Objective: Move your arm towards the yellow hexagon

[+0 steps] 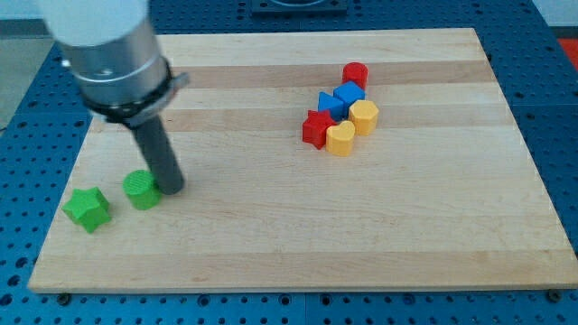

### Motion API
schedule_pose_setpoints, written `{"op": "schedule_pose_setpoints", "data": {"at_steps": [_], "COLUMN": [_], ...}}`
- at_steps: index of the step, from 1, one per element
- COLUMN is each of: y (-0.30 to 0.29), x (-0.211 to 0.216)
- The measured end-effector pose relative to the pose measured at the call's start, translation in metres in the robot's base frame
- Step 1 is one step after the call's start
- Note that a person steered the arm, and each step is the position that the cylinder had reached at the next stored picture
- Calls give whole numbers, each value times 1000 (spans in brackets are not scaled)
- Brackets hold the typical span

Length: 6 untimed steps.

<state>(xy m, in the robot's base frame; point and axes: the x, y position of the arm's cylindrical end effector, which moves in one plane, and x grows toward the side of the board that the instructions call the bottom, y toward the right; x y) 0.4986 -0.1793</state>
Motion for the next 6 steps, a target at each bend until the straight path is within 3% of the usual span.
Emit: {"op": "schedule_pose_setpoints", "data": {"at_steps": [1, 2, 3, 4, 5, 6], "y": [42, 174, 296, 335, 306, 283], "x": [0, -1, -32, -99, -128, -112]}}
